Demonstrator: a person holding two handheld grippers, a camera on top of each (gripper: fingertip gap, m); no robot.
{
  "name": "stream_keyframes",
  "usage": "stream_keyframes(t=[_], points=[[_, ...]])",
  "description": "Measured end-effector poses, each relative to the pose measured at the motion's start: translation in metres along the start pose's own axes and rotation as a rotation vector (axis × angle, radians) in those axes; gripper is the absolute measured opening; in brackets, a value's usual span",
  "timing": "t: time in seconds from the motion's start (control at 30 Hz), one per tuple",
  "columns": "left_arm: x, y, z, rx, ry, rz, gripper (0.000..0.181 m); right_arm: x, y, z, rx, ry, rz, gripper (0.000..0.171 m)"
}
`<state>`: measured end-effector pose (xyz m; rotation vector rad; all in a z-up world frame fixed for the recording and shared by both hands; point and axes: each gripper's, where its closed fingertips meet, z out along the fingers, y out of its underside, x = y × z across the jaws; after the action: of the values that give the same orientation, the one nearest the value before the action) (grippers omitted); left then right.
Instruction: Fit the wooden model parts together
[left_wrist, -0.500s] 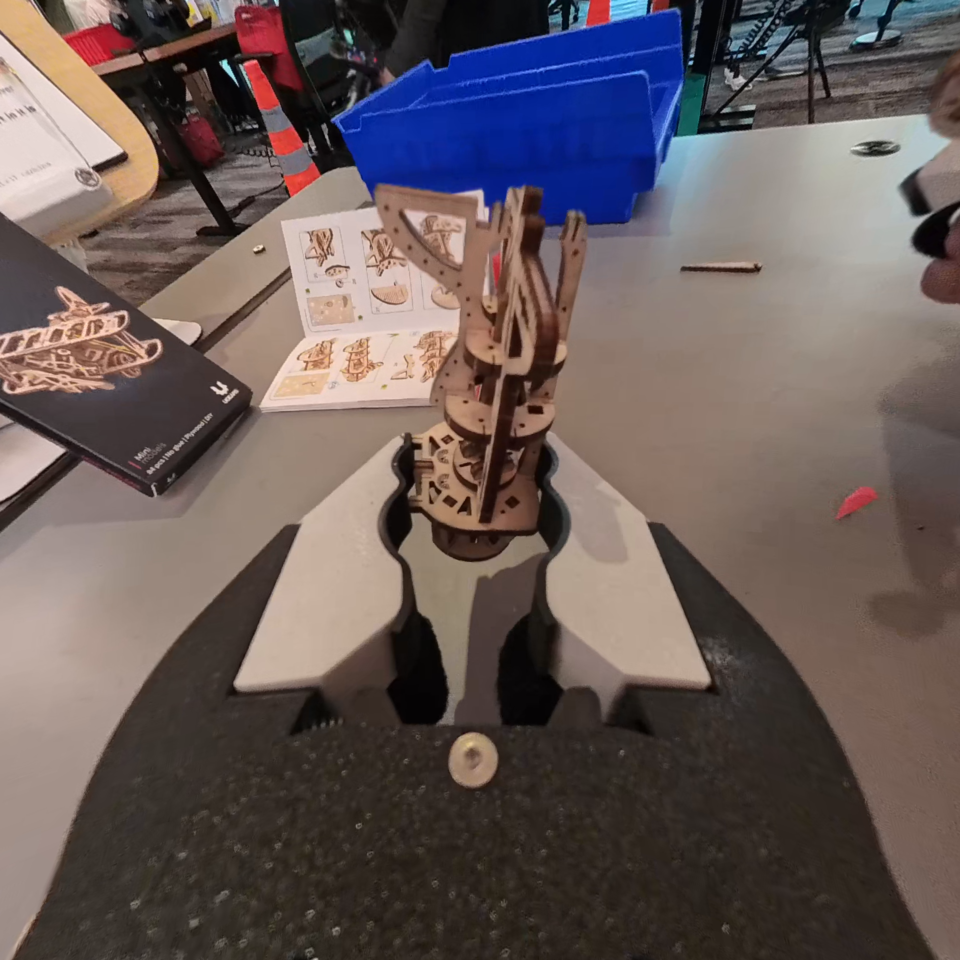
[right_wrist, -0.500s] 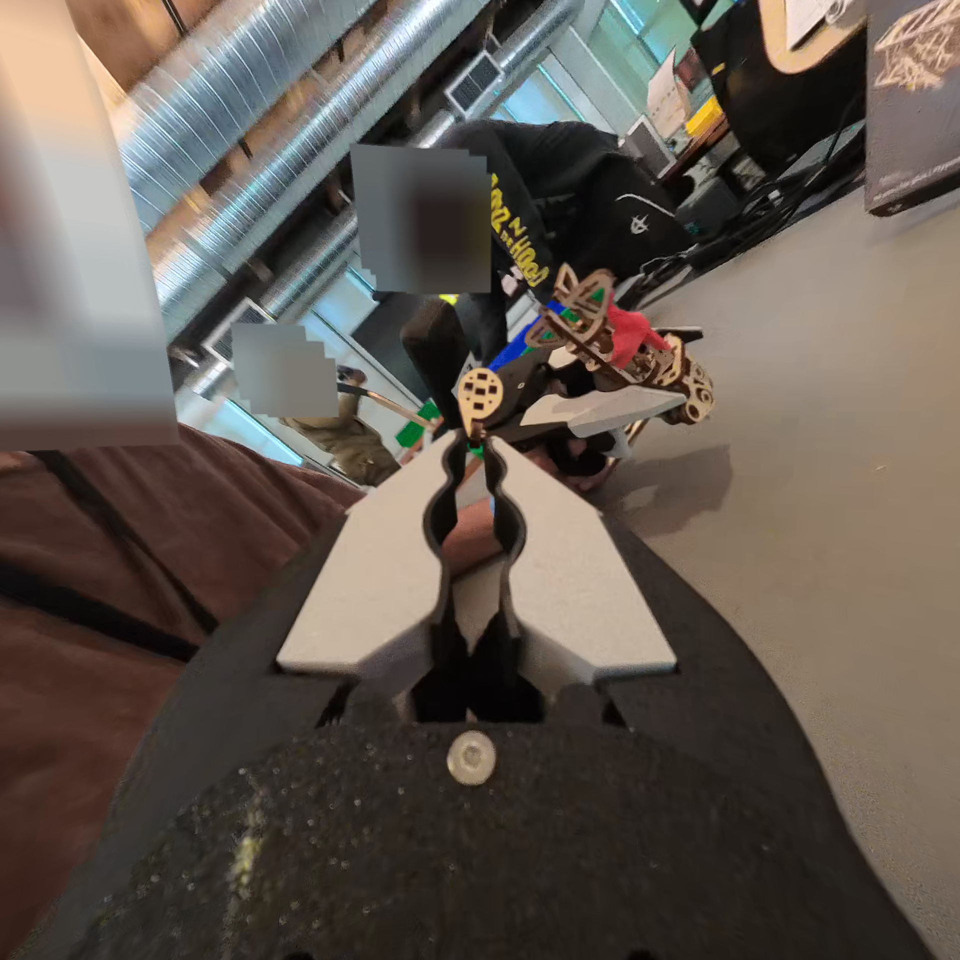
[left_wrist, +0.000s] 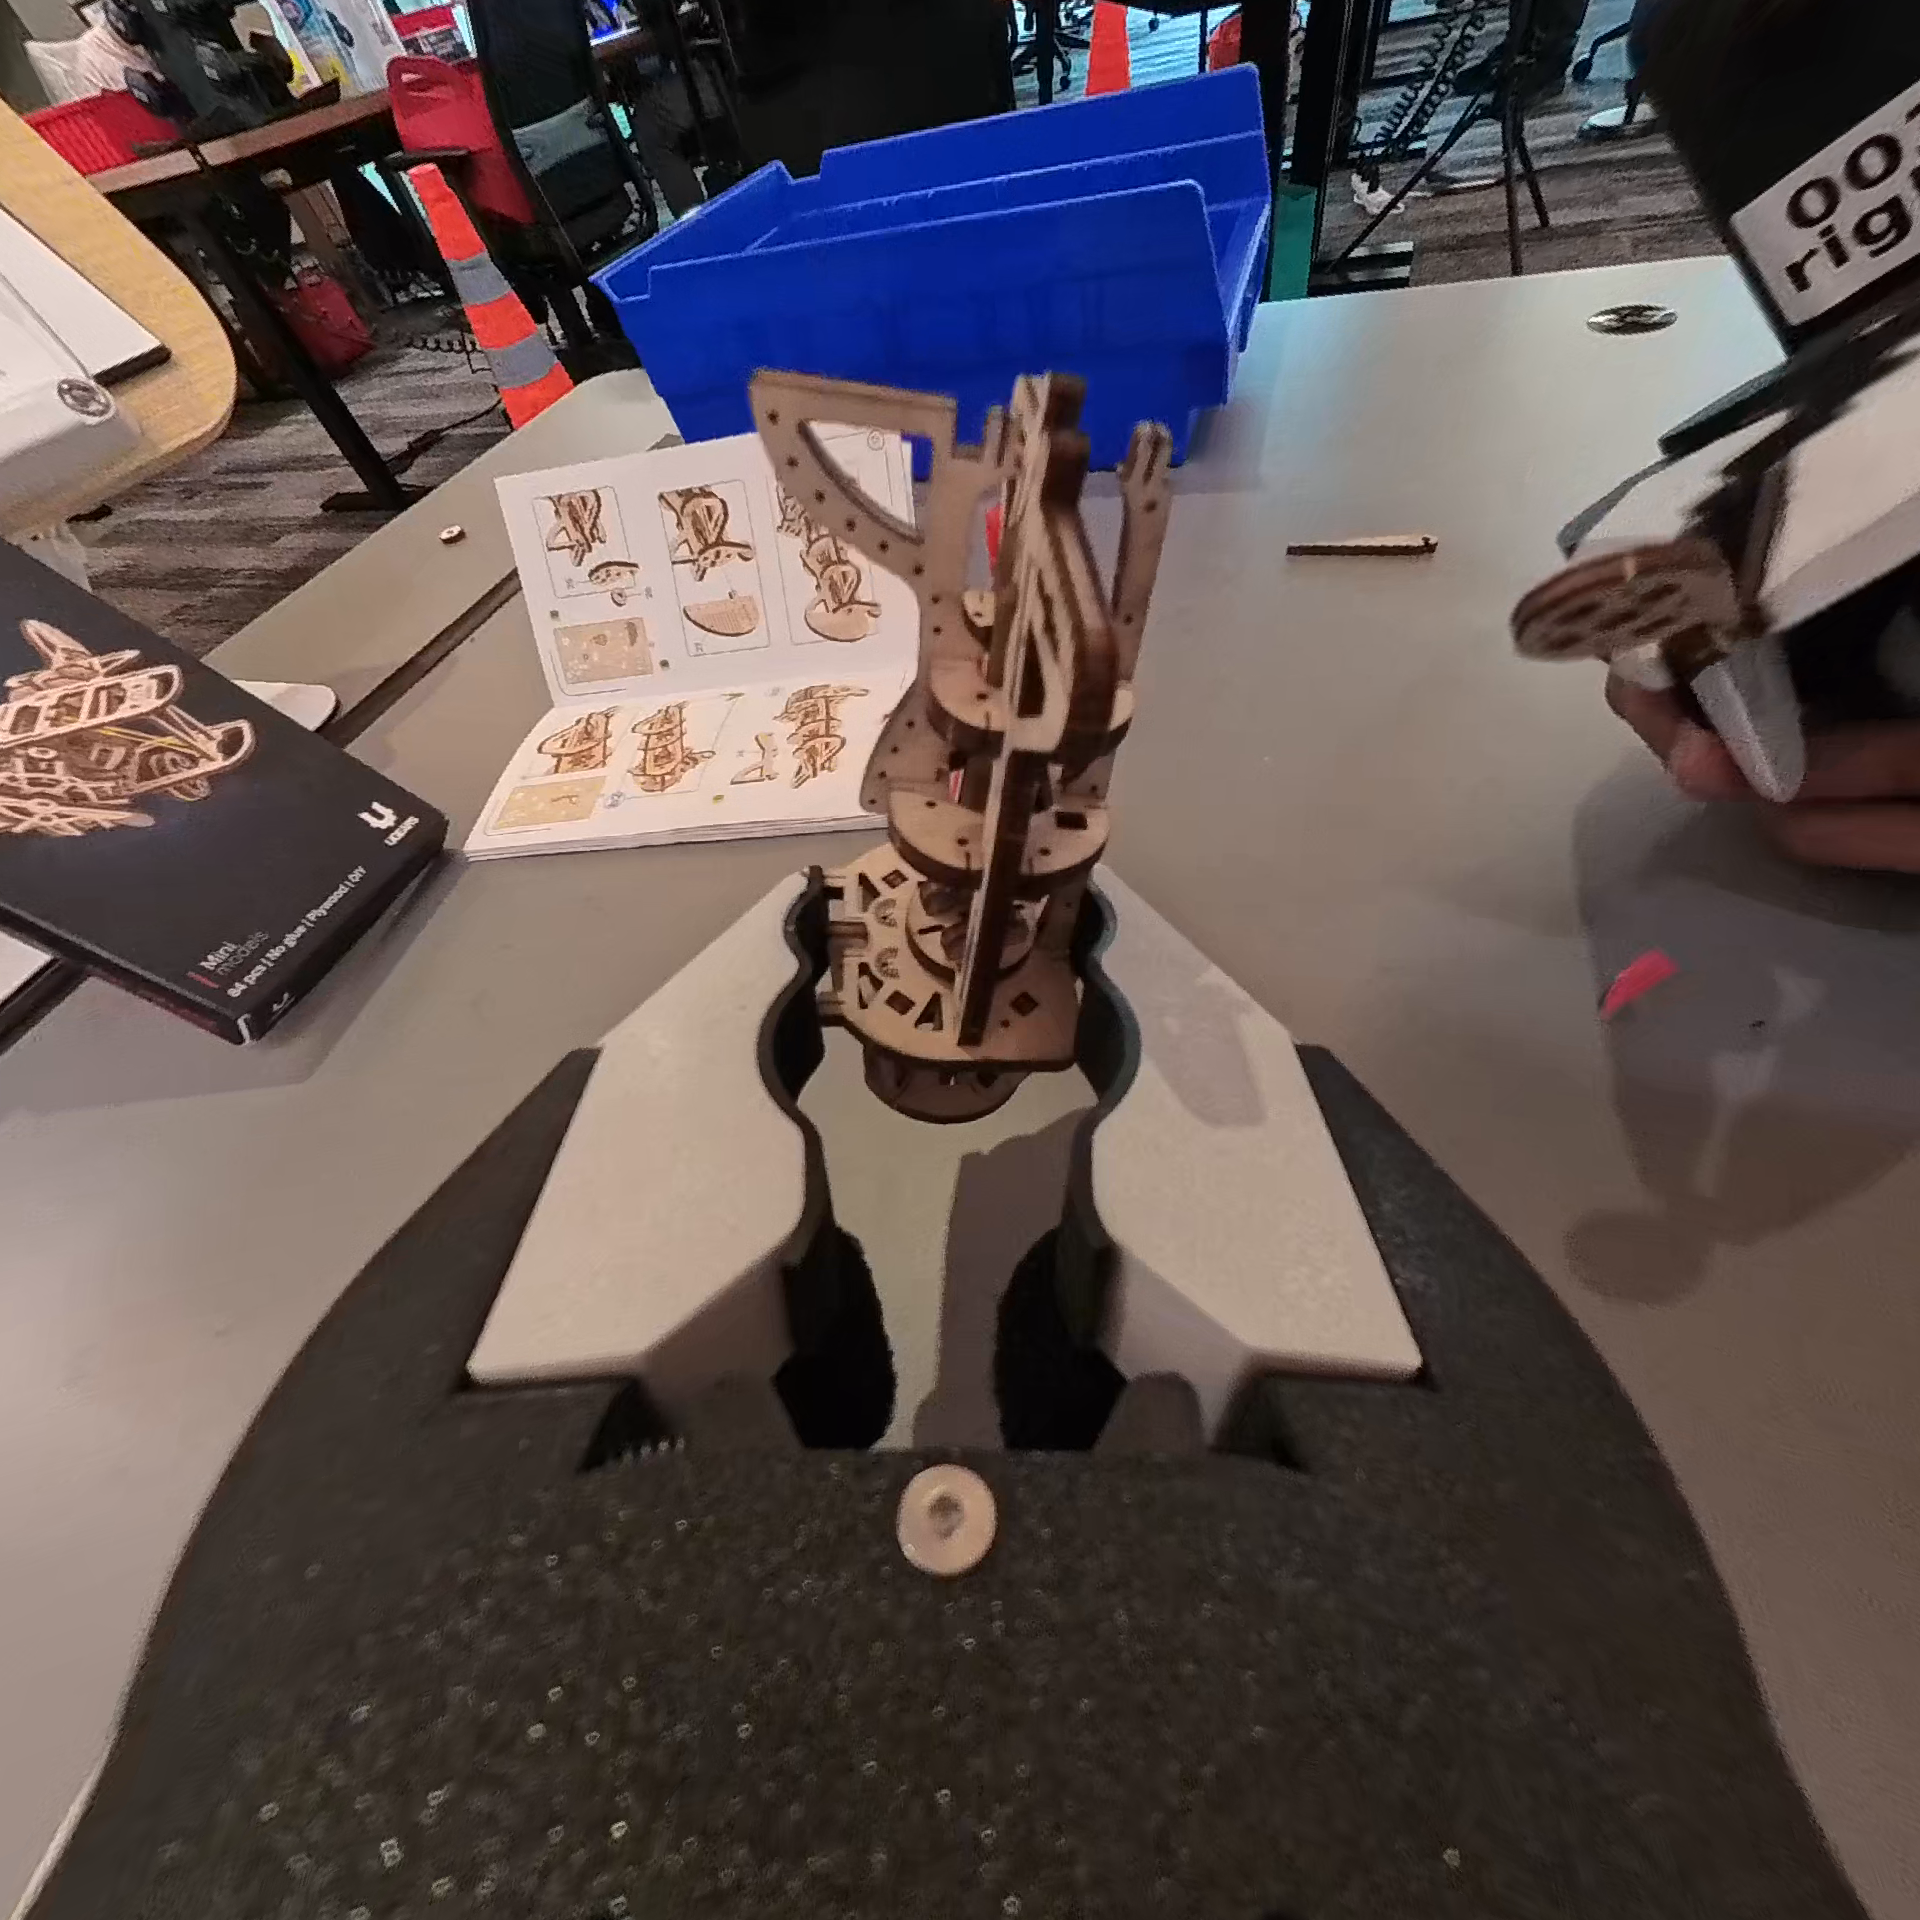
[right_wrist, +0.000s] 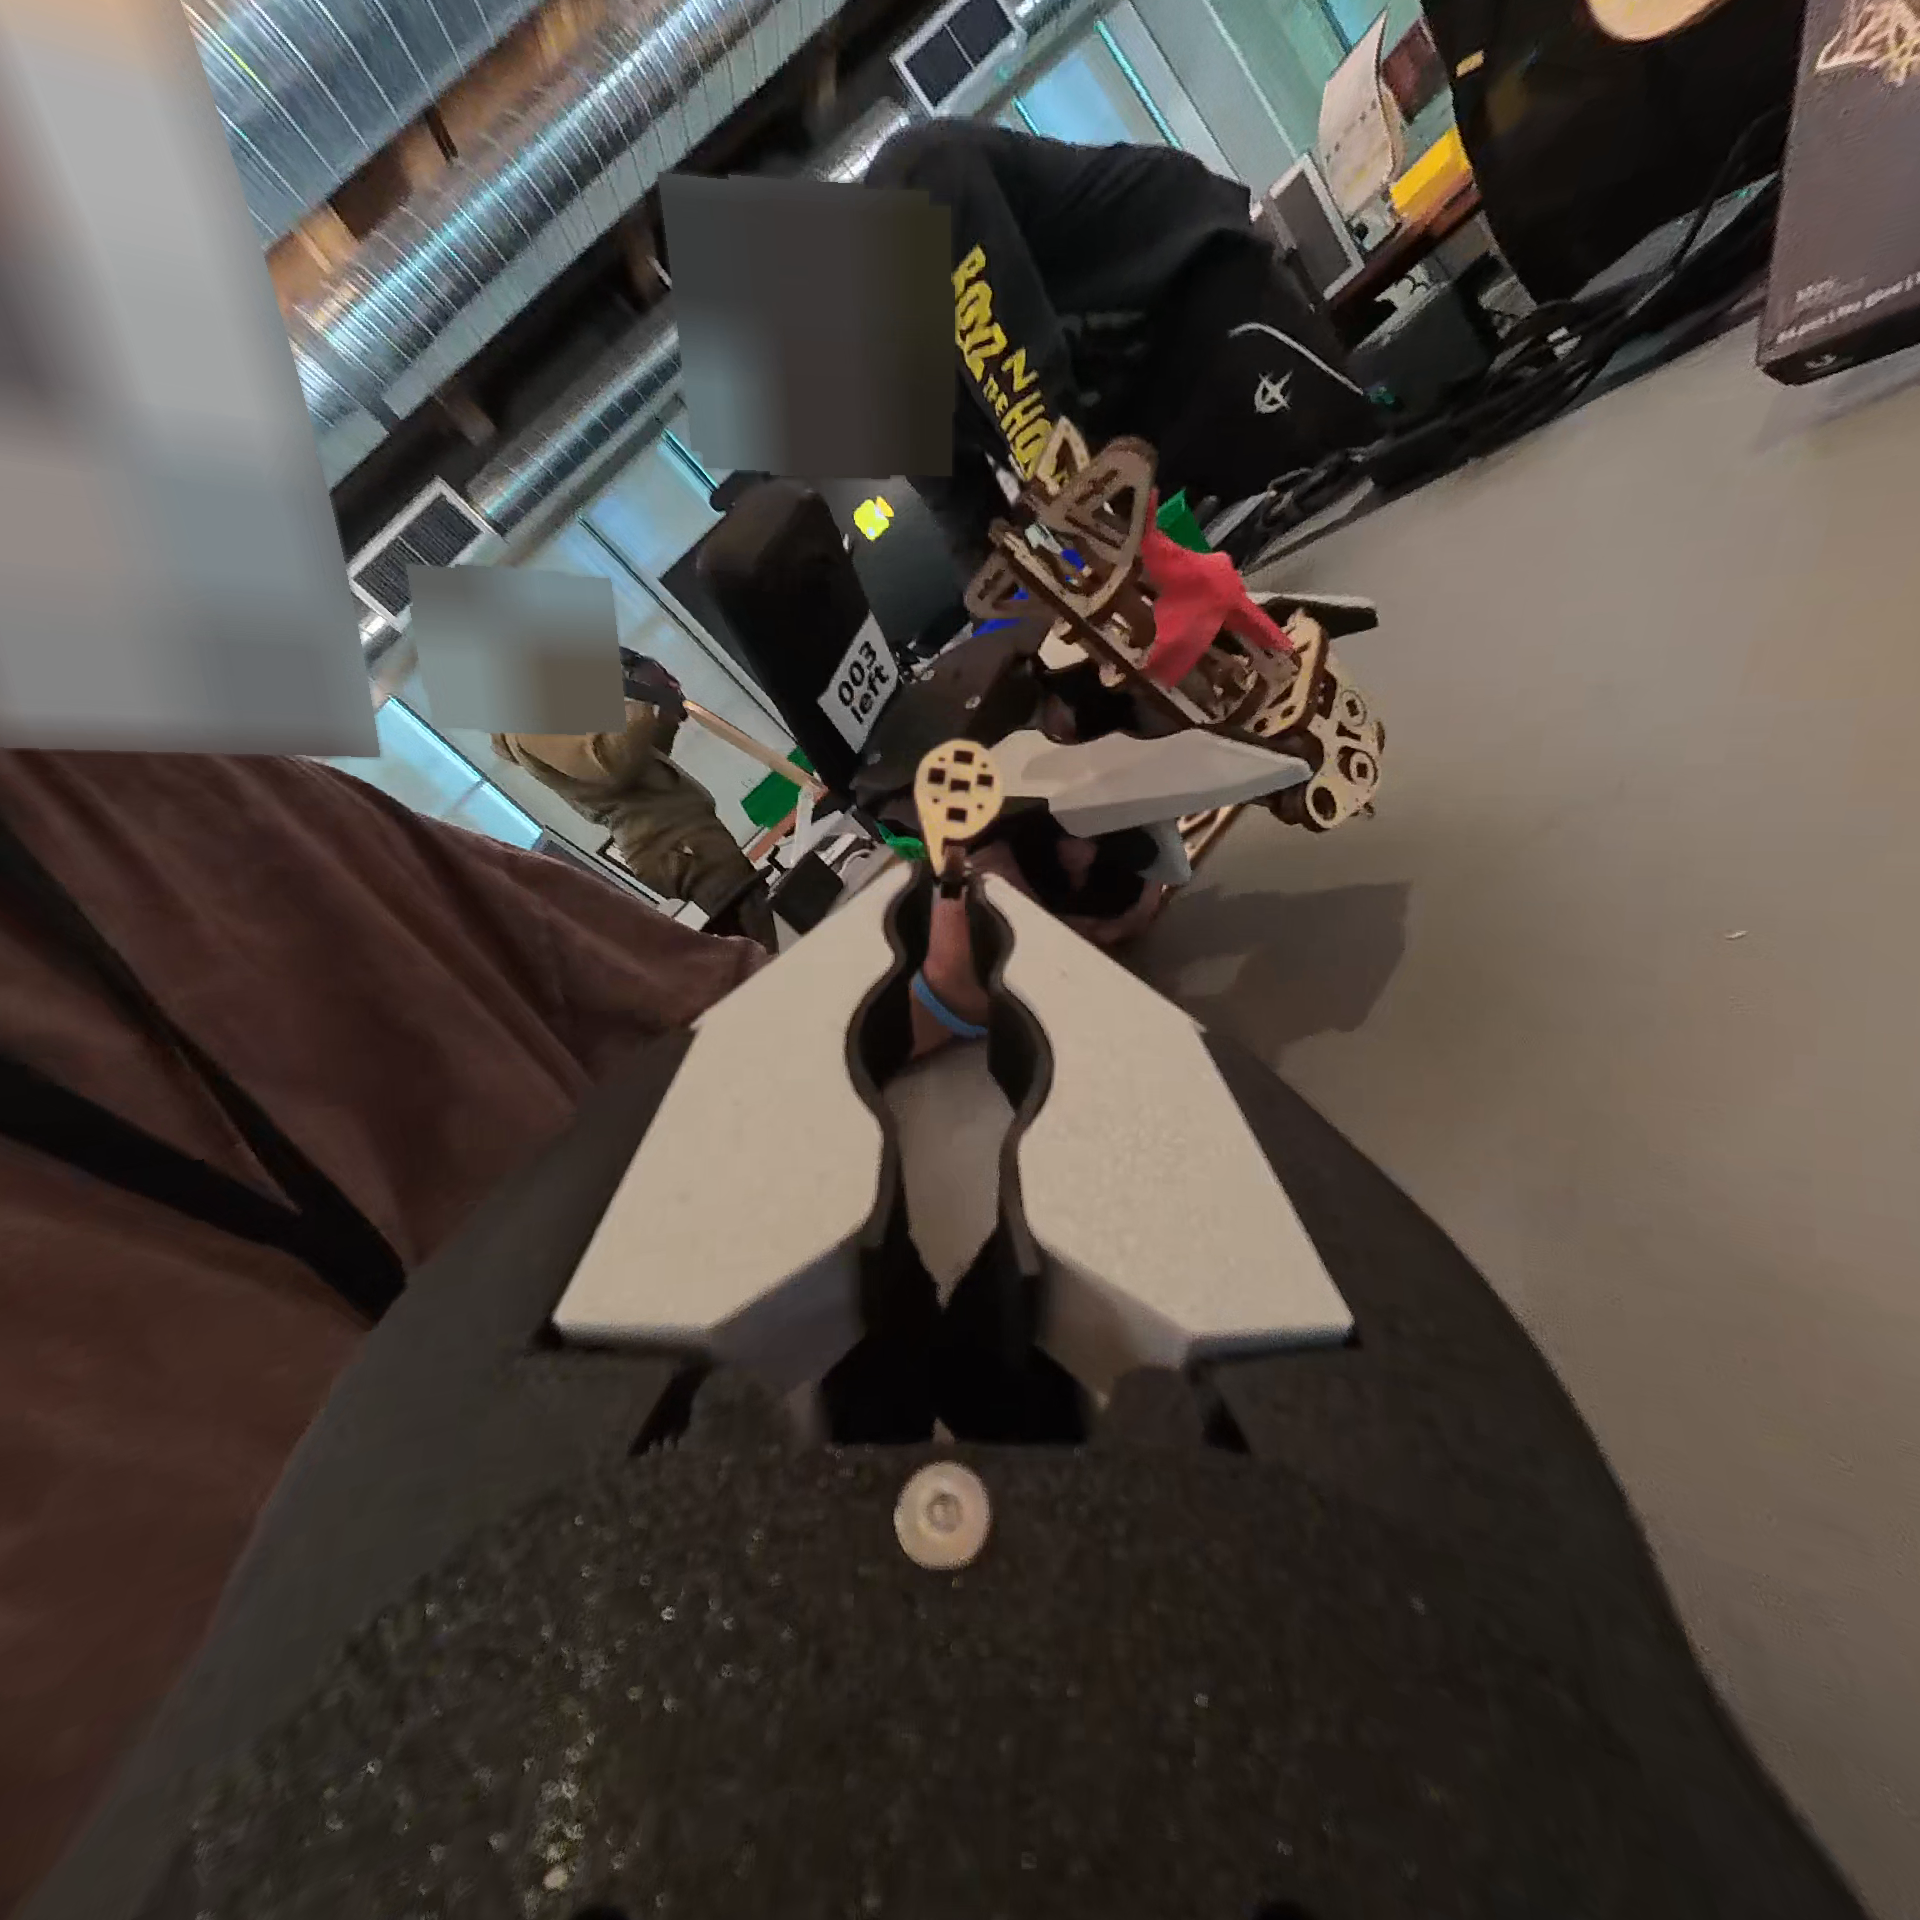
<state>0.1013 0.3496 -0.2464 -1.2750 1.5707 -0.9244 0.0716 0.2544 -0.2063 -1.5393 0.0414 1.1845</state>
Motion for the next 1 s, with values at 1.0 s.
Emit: stream_keyframes(t=[1.0], points=[[-0.001, 0.002, 0.001, -0.01, 0.012, -0.03, 0.044, -0.003, 0.126, 0.009, -0.828, 0.605, -0.657, 0.022]])
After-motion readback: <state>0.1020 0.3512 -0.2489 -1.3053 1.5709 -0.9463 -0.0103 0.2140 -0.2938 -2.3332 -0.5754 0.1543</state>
